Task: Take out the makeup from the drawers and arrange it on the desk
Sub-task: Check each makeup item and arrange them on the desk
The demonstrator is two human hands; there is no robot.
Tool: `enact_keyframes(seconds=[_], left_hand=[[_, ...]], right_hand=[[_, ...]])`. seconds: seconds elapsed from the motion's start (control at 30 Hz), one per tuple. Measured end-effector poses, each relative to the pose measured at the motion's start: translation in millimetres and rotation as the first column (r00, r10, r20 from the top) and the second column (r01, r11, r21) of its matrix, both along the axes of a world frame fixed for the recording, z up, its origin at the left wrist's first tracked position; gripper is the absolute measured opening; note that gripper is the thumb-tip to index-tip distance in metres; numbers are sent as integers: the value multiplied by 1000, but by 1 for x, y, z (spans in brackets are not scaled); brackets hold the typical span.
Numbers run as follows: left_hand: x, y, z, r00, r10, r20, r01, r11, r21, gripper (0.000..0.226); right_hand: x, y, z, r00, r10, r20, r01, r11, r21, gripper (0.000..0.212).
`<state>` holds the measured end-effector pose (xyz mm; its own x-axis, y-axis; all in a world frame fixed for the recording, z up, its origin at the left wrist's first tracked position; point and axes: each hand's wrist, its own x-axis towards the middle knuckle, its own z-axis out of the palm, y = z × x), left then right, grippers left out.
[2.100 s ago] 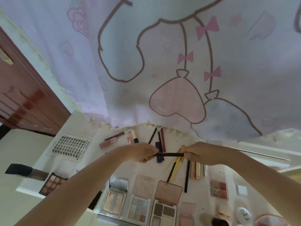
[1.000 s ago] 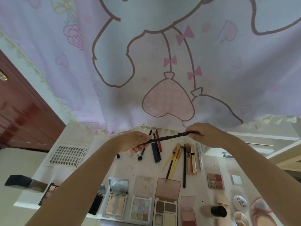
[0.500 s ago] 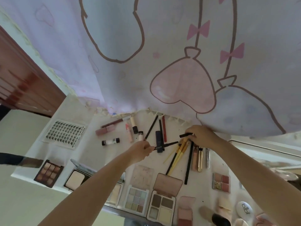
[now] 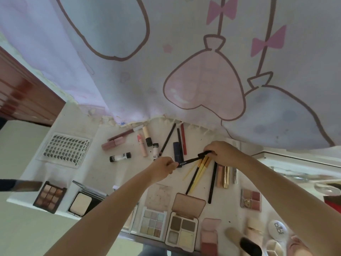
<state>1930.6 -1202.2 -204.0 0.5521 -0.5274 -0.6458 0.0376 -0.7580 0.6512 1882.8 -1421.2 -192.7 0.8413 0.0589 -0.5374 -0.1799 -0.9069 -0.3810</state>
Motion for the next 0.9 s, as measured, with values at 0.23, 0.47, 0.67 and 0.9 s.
enact_keyframes(seconds=[0.23, 0.47, 0.67, 0.9], left_hand=[[-10, -9, 1, 998, 50, -27, -51, 998, -26, 28], [-11, -10, 4, 997, 63, -33, -63, 998, -19, 28], [-12, -9, 5, 998, 59, -23, -60, 998, -11, 28], [-11, -7, 6, 998, 58, -13, -58, 998, 2, 29]], right_hand=[[-12, -21, 5, 998, -63, 30, 64, 997, -46, 19], [-17, -16, 4, 999, -35, 8, 36, 999, -36, 21], [-16, -17, 3, 998, -61, 20, 61, 998, 0, 19], [-16, -19, -1, 995, -99, 25, 99, 995, 12, 19]])
